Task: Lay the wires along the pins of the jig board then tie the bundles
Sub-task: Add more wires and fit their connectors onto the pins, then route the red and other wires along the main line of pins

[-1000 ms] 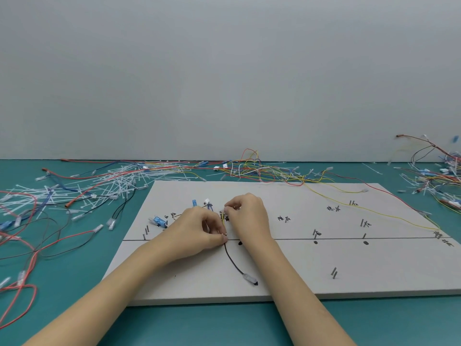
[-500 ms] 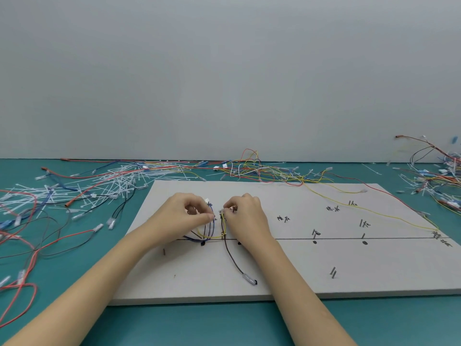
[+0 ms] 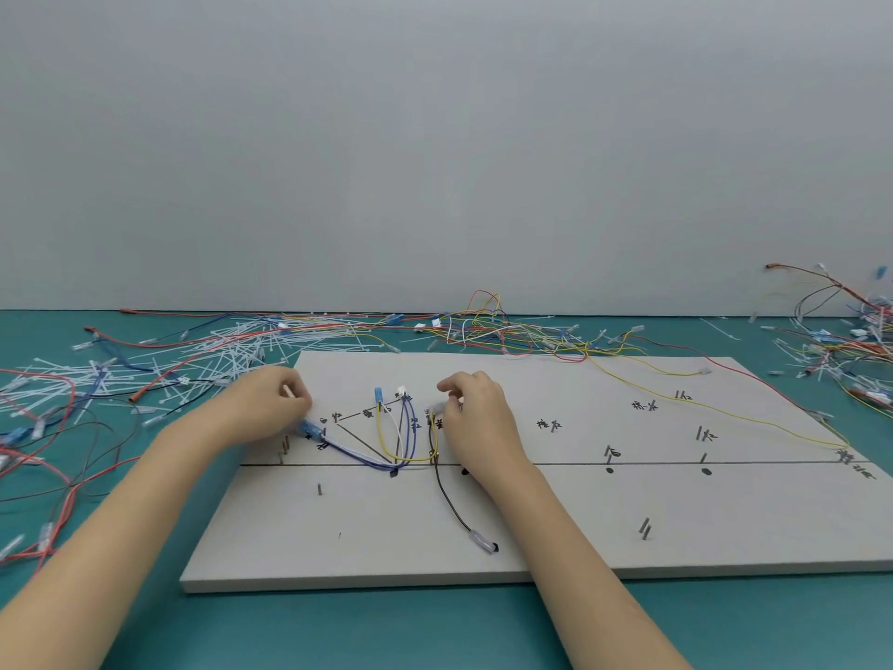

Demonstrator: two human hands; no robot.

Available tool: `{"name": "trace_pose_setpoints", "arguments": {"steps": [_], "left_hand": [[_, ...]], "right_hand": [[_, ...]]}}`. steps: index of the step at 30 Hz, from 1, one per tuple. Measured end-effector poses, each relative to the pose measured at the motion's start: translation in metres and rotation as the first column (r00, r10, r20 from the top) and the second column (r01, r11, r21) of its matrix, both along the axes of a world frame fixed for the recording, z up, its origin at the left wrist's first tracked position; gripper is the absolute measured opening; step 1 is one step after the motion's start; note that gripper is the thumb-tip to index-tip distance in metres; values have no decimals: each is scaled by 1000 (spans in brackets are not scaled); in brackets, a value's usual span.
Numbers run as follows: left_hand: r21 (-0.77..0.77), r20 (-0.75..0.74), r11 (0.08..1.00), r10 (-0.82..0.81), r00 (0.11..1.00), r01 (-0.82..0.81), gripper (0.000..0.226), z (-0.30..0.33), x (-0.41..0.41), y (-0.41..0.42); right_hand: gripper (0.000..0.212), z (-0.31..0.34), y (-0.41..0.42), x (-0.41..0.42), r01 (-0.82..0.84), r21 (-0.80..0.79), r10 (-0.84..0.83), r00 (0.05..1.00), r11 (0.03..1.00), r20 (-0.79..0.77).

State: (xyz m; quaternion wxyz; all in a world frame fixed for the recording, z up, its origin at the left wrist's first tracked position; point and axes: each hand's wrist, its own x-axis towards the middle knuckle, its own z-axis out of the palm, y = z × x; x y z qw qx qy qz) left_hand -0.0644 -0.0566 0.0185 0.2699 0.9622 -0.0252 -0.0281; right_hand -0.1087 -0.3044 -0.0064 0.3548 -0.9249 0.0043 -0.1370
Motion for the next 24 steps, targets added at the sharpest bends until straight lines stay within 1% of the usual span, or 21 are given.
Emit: {"name": "trace_pose_setpoints", "arguments": {"steps": [2, 4, 6, 7, 8, 9, 11, 15, 17, 20, 24], "left_hand": [[61, -9, 995, 83, 997, -82, 12, -4, 5, 9], [187, -51, 964, 200, 978, -187, 21, -8, 8, 16], [404, -81, 870, 341, 937, -282, 36, -8, 7, 18], [478, -108, 826, 392, 914, -298, 45, -7, 6, 18], [516, -130, 800, 425, 896, -305, 52, -7, 6, 17], [539, -142, 784, 445, 884, -307, 56, -8, 5, 16], [570, -136, 758, 469, 872, -319, 59, -10, 3, 13], [601, -46, 708, 494, 868, -371, 51, -11, -1, 12], [596, -55, 716, 488, 871, -363, 53, -11, -1, 14], [602, -108, 732, 470, 876, -318, 62, -14, 0, 17], [619, -132, 724, 478, 869, -304, 65, -13, 2, 17]], "right_hand": [[36, 0, 0, 0, -6, 15, 6, 1000, 1000, -3], [34, 0, 0, 0, -8, 23, 8, 1000, 1000, -6], [32, 0, 0, 0, -9, 26, 9, 1000, 1000, -5], [31, 0, 0, 0, -9, 27, 9, 1000, 1000, -4], [31, 0, 0, 0, -9, 26, 9, 1000, 1000, -3], [30, 0, 0, 0, -8, 24, 8, 1000, 1000, -3], [29, 0, -1, 1, -7, 17, 7, 1000, 1000, -8], [28, -1, -1, 1, -10, 11, 10, 1000, 1000, -10], [28, -1, -1, 1, -10, 6, 10, 1000, 1000, -9], [26, -2, -1, 1, -6, 8, 6, 1000, 1000, -6], [25, -2, -1, 2, -7, 9, 7, 1000, 1000, -10]]}}
